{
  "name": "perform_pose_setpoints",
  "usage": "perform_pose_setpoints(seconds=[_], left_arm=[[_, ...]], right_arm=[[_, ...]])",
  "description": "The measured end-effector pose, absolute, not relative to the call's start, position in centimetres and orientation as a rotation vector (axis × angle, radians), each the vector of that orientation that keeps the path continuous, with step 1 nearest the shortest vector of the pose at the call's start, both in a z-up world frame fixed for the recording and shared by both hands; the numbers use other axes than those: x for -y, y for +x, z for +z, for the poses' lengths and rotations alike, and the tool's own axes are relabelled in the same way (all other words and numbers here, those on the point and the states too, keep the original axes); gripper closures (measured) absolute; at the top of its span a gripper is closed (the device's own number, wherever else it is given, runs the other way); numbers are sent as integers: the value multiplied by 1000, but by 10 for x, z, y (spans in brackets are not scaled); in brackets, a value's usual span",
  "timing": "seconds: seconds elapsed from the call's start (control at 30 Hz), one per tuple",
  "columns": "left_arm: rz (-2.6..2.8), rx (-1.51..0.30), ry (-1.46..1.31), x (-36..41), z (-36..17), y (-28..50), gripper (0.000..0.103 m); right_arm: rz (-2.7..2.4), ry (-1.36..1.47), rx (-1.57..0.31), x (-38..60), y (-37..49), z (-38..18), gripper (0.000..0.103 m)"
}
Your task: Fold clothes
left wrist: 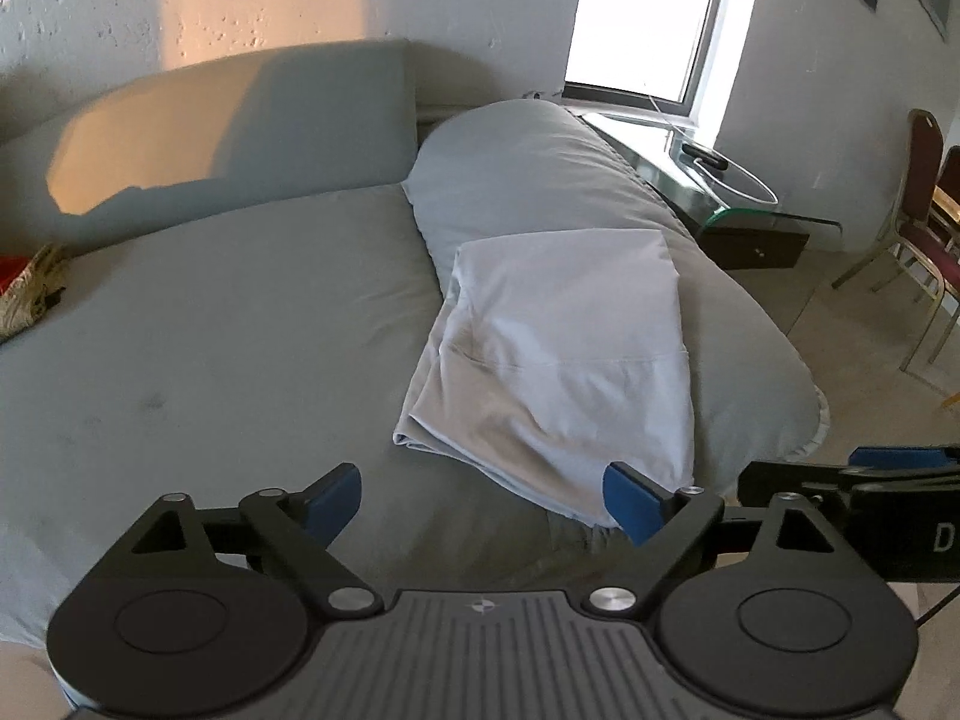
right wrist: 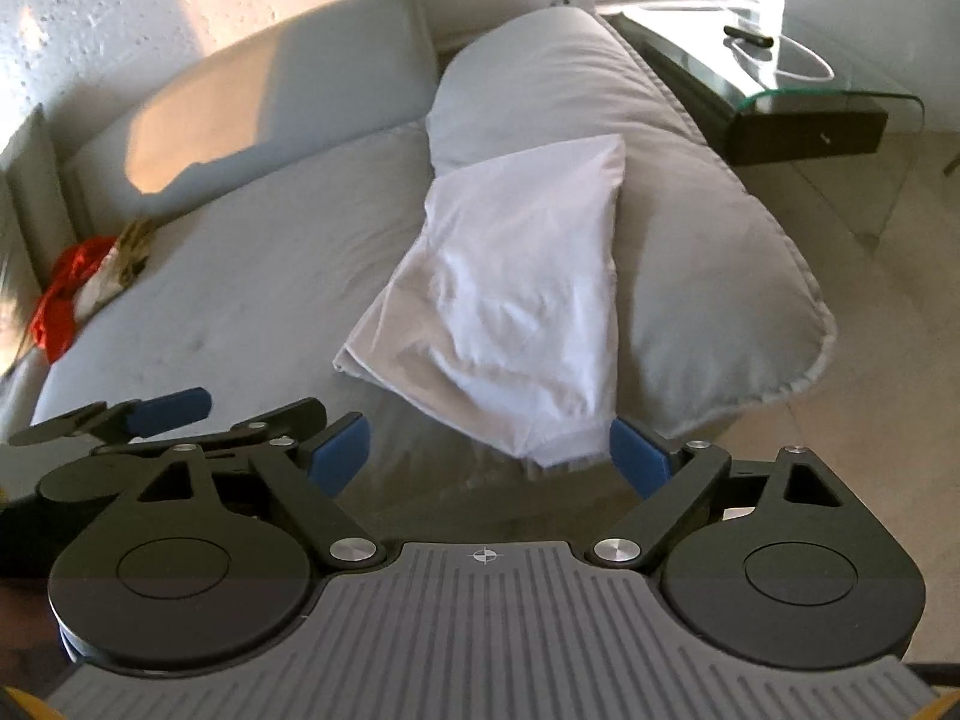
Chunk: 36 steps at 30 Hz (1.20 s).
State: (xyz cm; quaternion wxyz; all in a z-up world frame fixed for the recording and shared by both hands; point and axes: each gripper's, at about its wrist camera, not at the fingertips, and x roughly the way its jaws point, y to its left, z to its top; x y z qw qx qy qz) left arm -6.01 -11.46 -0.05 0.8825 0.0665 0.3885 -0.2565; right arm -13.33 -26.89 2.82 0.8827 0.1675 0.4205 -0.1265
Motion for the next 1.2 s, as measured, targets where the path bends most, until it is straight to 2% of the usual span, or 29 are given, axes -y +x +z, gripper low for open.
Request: perform_pose_setpoints(seconds=[0.37,1.2], left_arm=[[-518,-804,133,122,4,-72,10],[-538,-838,137,134,-8,-66,11]], right_arm=[[-269,361,-857,265,-162,42,11],[-299,398,-869,276,-166,29,11]])
